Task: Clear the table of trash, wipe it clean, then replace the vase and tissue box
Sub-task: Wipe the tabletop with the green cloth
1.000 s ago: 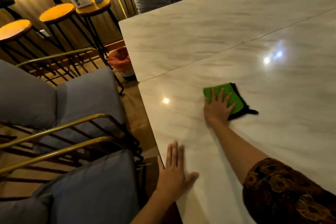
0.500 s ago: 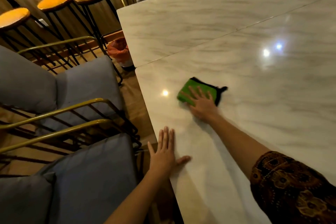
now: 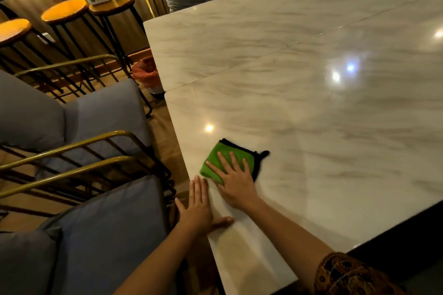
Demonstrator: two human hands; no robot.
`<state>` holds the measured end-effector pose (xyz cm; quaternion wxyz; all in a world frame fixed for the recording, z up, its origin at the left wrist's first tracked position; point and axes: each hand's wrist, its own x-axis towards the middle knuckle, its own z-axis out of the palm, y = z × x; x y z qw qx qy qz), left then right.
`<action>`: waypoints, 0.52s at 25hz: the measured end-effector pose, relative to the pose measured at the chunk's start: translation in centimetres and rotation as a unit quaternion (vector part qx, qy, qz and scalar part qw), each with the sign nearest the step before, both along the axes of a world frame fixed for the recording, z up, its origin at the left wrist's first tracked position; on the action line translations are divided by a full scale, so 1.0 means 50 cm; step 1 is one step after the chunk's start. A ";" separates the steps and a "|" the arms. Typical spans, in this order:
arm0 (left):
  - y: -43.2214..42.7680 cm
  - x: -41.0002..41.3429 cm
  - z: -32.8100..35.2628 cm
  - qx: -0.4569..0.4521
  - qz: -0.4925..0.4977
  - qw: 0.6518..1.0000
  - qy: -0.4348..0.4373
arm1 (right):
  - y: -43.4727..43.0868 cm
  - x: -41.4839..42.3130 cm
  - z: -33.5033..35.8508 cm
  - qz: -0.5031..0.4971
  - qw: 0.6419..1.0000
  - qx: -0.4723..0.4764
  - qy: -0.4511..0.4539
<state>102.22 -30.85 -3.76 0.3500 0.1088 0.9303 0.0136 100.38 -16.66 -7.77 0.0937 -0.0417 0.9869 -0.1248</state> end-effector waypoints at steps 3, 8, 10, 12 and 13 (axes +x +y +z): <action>-0.005 -0.011 0.005 -0.012 -0.008 1.000 -0.026 | 0.147 -0.054 0.022 -0.052 0.999 0.014 0.005; -0.007 -0.013 0.006 -0.014 -0.032 0.998 -0.049 | 0.401 0.029 0.023 -0.312 0.948 0.049 -0.024; -0.012 -0.015 0.002 -0.014 -0.040 0.998 -0.048 | 0.391 0.094 0.002 -0.353 0.934 0.052 -0.003; -0.017 -0.021 0.001 -0.018 -0.047 0.997 -0.051 | 0.309 0.155 -0.008 -0.360 0.930 0.056 0.037; -0.017 -0.021 0.004 -0.021 -0.055 0.997 -0.056 | 0.252 0.186 -0.006 -0.347 0.935 0.055 0.040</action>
